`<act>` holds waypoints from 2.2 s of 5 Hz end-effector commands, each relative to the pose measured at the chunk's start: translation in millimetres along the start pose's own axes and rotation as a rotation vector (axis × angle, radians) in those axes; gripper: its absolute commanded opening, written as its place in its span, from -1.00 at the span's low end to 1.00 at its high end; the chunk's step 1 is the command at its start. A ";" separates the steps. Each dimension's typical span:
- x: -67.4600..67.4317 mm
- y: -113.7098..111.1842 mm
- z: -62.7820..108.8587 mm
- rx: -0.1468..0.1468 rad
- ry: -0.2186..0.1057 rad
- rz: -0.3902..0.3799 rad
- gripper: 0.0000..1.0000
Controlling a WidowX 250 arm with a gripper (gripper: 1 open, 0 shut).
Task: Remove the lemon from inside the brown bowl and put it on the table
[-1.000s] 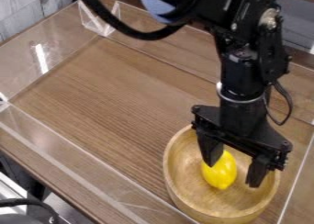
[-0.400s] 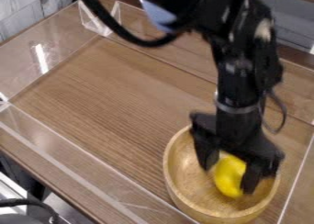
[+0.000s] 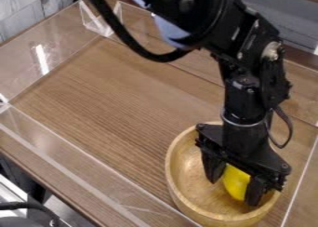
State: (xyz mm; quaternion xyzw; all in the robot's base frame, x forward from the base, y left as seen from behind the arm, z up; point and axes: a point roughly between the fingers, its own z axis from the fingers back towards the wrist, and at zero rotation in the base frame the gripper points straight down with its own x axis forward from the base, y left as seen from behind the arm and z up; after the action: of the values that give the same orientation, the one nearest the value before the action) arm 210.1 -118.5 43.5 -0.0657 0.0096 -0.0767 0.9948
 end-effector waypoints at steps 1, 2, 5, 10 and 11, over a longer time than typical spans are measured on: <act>4.0 -1.3 2.8 -0.002 -0.022 -0.011 -1.00; 4.1 0.0 1.0 0.001 -0.022 -0.013 -1.00; 4.9 3.9 -4.3 0.010 -0.021 -0.020 -1.00; 6.7 12.6 9.8 0.030 -0.001 -0.027 -1.00; 6.4 15.6 15.1 0.033 0.005 -0.020 -1.00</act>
State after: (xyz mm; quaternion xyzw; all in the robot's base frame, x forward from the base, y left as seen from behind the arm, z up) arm 207.9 -99.6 39.7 -0.0401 0.0458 -0.0851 0.9945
